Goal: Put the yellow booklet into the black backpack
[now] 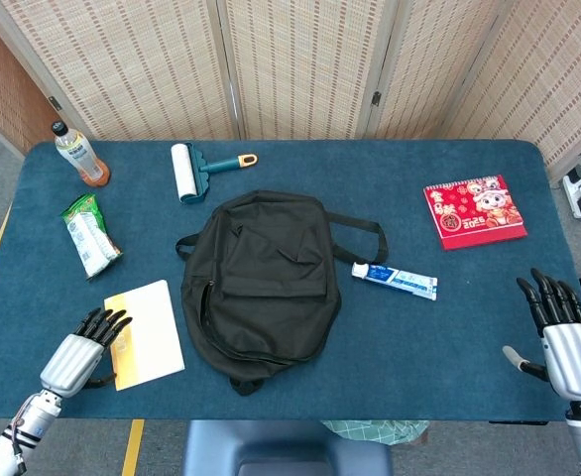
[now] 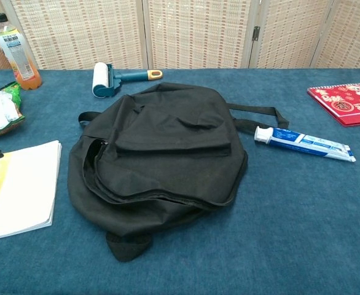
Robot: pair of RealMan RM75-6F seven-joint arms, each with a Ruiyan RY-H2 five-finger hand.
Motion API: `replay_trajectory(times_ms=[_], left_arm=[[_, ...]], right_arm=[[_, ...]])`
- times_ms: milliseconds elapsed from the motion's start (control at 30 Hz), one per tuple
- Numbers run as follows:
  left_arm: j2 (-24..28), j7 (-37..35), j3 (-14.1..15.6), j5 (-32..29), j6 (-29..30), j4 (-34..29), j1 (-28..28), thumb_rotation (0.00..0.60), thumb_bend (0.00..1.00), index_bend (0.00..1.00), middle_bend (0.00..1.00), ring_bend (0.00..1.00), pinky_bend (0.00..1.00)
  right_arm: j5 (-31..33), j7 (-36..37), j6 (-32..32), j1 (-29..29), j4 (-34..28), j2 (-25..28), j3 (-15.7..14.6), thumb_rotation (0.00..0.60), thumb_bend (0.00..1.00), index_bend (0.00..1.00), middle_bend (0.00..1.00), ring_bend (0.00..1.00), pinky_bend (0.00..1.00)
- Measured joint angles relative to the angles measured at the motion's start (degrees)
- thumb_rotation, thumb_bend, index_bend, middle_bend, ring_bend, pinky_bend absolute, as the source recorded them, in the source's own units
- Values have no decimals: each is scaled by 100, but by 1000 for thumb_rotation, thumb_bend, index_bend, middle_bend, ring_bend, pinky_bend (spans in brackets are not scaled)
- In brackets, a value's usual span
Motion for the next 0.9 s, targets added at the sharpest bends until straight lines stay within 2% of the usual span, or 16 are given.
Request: replay_trajectory(times_ms=[900], left_arm=[[-179, -424, 186, -74, -94, 419, -76, 600, 216, 0, 78, 69, 2]], right_arm=[[-30, -78, -8, -24, -82, 3, -19, 600, 92, 0, 6, 0, 66]])
